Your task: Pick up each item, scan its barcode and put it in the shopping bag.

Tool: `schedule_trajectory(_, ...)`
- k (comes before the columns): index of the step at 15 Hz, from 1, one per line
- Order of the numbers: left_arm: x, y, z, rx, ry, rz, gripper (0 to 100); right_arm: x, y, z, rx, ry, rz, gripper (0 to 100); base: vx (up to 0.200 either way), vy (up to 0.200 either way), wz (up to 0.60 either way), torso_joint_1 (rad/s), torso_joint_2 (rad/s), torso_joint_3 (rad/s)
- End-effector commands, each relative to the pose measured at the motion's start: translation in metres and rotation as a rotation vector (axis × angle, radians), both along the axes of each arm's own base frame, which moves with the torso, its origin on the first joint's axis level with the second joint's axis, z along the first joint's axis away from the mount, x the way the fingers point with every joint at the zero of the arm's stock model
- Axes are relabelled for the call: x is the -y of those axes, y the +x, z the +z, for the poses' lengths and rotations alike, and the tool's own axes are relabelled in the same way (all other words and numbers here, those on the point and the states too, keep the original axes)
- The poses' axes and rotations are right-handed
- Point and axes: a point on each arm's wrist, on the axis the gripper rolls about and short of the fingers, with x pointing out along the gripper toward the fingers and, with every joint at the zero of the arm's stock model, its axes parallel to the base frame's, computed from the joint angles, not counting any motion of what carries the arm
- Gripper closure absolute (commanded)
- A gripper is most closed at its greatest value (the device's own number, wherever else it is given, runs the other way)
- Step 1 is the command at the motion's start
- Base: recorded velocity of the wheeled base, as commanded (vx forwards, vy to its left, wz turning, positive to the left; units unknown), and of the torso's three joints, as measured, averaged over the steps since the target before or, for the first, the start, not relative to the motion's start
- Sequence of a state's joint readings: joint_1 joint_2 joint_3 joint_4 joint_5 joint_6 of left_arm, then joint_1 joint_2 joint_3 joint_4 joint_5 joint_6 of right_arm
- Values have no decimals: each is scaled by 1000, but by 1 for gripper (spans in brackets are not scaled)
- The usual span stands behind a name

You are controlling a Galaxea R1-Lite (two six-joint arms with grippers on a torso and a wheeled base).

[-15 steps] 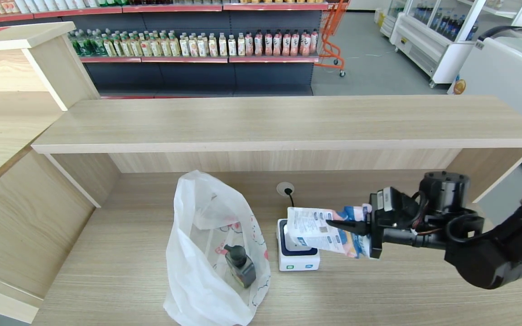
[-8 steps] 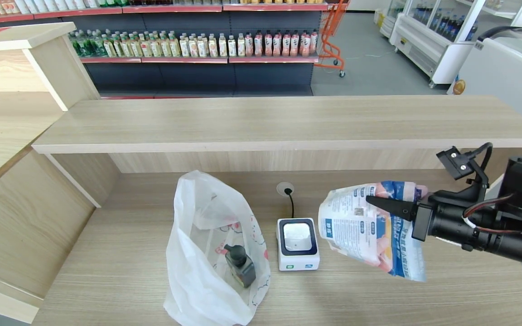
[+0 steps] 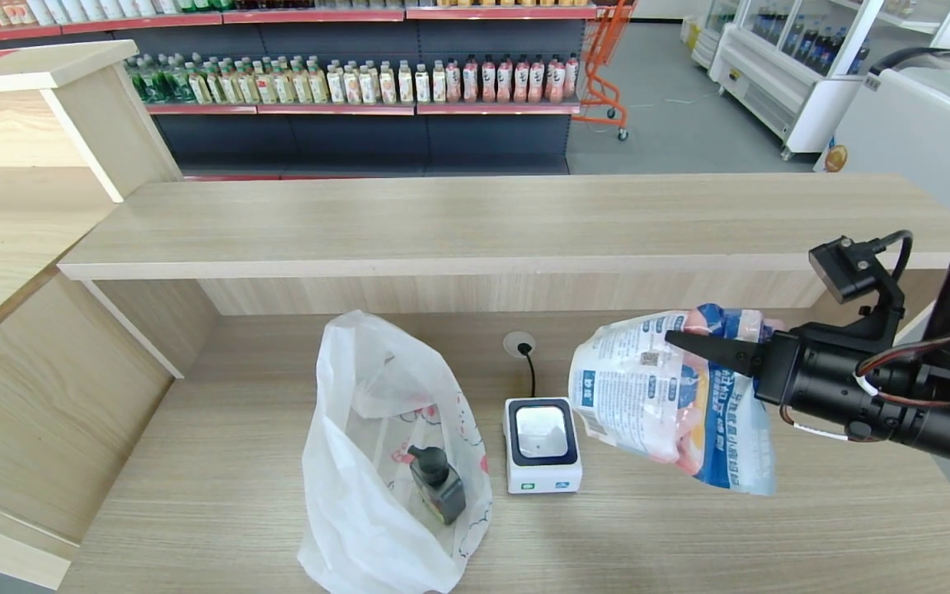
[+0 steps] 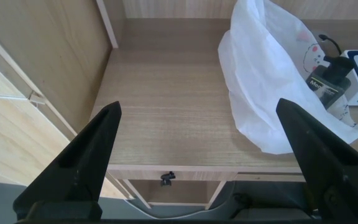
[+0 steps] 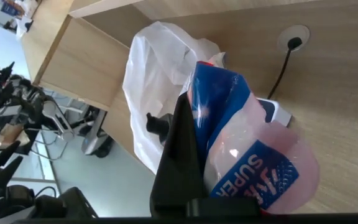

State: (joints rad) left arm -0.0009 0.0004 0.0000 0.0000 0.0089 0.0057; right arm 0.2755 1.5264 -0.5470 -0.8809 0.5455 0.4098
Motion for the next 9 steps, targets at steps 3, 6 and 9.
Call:
schedule_trajectory(3,0,0,0,0,3,1,0,3,-6,5,18,5,-3,100,0,0,0,0,0,0)
schedule_trajectory(6,0,0,0,-1,-3,1,0,4,-9,7,8,2,-5,100,-133,133,0,5,2,2)
schedule_trajectory(9,0,0,0,0,2,1,0,4,-11,9,1,3,-4,100,-133,133,0,13,2,-2)
